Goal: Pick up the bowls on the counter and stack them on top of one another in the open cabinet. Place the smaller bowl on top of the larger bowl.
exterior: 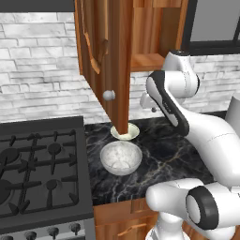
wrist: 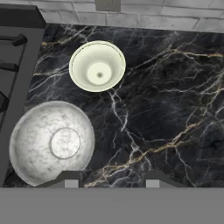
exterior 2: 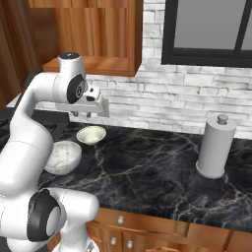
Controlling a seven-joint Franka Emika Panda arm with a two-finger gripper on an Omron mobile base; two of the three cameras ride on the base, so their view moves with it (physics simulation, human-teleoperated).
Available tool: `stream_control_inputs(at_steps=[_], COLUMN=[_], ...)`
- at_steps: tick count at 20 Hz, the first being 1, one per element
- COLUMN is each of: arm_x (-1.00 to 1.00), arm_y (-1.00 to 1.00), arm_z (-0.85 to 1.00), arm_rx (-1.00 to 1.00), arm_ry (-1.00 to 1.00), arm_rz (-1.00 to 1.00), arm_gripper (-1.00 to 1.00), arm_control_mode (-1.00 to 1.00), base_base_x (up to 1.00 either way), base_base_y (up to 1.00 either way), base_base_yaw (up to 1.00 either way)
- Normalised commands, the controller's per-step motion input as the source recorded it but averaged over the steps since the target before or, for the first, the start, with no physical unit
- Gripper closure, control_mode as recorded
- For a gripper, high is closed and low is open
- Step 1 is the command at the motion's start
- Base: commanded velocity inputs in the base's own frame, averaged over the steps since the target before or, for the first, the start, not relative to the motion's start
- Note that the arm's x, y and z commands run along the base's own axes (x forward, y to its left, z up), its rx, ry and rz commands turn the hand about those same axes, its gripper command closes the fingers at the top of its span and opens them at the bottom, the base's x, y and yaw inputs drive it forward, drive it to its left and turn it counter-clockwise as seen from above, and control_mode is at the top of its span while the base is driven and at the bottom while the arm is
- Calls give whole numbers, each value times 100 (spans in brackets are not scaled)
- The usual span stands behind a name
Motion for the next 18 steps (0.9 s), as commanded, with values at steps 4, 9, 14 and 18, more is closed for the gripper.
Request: stream_control_inputs(at_steps=[4,9,14,18], arm_x=[-4,-11,-4,-1], arm_y=[0,5,7,5], arm_z=[-9,-20,-20,-12], arm_rx=[0,1,6,7], arm_ry=[-1,0,0,0], arm_rz=[0,0,0,0], arm_gripper=[-100,-100,-100,-100], arm_control_mode=[-100,-100,-100,-100], base_base_x=[0,0,0,0], base_base_y=[0,0,0,0], base_base_yaw=[0,0,0,0])
